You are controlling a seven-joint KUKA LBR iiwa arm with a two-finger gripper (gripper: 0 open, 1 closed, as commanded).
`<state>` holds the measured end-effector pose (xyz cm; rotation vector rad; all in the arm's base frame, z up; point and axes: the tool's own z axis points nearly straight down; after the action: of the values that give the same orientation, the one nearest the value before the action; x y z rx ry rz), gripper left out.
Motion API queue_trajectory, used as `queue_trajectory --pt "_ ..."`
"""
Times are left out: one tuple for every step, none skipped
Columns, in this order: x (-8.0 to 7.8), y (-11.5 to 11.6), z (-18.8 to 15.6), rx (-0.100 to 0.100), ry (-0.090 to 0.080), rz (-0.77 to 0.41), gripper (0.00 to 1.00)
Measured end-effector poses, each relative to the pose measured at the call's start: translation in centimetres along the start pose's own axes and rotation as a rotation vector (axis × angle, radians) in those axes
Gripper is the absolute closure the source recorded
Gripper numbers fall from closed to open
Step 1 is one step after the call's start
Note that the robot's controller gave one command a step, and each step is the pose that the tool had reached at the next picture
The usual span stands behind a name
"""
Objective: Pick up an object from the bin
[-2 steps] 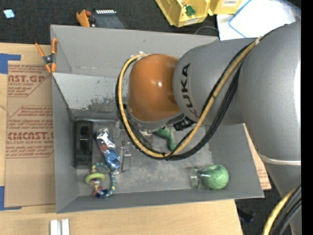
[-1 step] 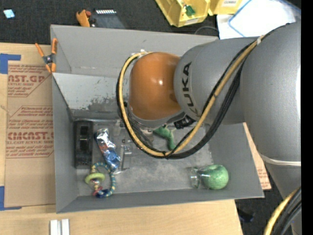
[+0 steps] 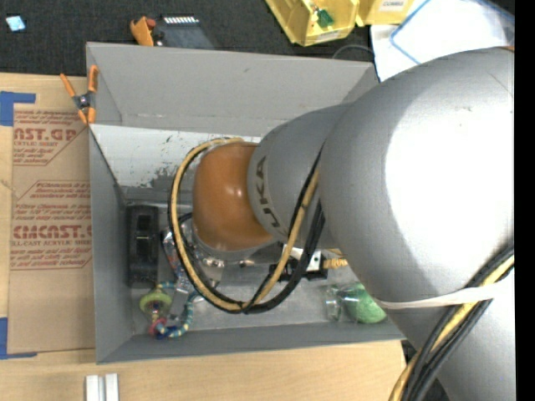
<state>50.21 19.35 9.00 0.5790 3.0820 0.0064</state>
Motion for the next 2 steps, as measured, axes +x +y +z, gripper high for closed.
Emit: queue_trajectory --pt "0.7 0.6 1.7 -0.002 0.0 0.097 0.0" --pt "-4.2 -0.4 -0.5 0.011 0.011 0.402 0.0"
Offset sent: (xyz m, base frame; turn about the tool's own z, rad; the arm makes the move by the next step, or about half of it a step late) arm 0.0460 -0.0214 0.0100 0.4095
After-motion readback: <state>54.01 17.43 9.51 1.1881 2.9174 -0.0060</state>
